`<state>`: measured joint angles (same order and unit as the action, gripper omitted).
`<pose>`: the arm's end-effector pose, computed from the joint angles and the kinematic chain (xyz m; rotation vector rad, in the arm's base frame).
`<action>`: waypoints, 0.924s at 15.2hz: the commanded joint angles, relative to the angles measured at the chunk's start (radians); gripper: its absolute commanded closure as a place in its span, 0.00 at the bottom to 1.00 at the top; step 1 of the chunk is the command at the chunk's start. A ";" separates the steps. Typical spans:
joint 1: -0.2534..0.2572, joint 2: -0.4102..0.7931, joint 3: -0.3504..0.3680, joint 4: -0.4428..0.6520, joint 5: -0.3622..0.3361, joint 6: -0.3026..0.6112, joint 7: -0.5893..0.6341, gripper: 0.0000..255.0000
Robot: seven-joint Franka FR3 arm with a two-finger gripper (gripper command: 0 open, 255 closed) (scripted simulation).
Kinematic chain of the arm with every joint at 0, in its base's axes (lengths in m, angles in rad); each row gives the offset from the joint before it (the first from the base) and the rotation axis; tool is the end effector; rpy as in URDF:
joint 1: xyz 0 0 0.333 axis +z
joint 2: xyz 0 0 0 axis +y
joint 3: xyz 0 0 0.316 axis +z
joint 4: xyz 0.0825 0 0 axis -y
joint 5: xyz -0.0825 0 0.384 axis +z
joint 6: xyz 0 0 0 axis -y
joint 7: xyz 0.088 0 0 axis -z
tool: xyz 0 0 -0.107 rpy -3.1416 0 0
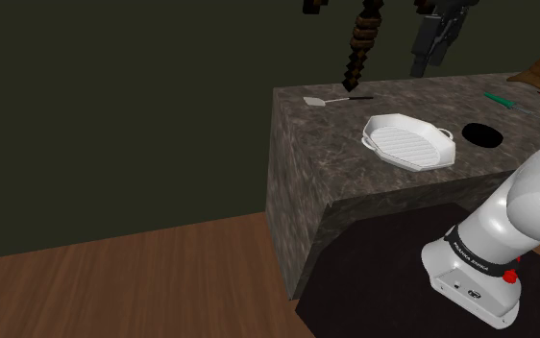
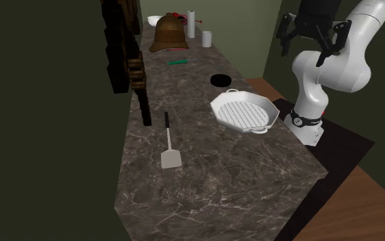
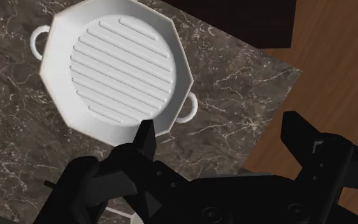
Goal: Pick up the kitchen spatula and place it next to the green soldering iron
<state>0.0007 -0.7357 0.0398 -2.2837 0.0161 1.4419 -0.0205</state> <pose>0.3070 0.0182 0.5979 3.1250 0.0789 -0.1665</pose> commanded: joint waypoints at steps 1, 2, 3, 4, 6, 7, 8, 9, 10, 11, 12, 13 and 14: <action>0.000 0.000 0.000 0.000 0.000 0.000 0.000 0.00; 0.002 0.008 -0.021 -0.013 -0.018 0.022 -0.045 0.00; 0.004 0.018 -0.043 -0.024 -0.036 0.045 -0.089 0.00; 0.006 0.030 -0.064 -0.033 -0.054 0.068 -0.134 0.00; 0.010 0.060 -0.106 -0.047 -0.086 0.116 -0.221 0.00; 0.012 0.077 -0.127 -0.051 -0.102 0.141 -0.264 0.00; 0.015 0.097 -0.147 -0.054 -0.116 0.166 -0.306 0.00; 0.017 0.118 -0.168 -0.055 -0.129 0.191 -0.348 0.00; 0.019 0.141 -0.187 -0.054 -0.141 0.217 -0.391 0.00; 0.022 0.165 -0.207 -0.051 -0.152 0.243 -0.433 0.00; 0.025 0.192 -0.227 -0.047 -0.162 0.269 -0.474 0.00; 0.028 0.219 -0.245 -0.041 -0.170 0.294 -0.516 0.00; 0.032 0.248 -0.264 -0.034 -0.177 0.320 -0.558 0.00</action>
<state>0.0300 -0.5154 -0.2021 -2.3212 -0.1503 1.7319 -0.5286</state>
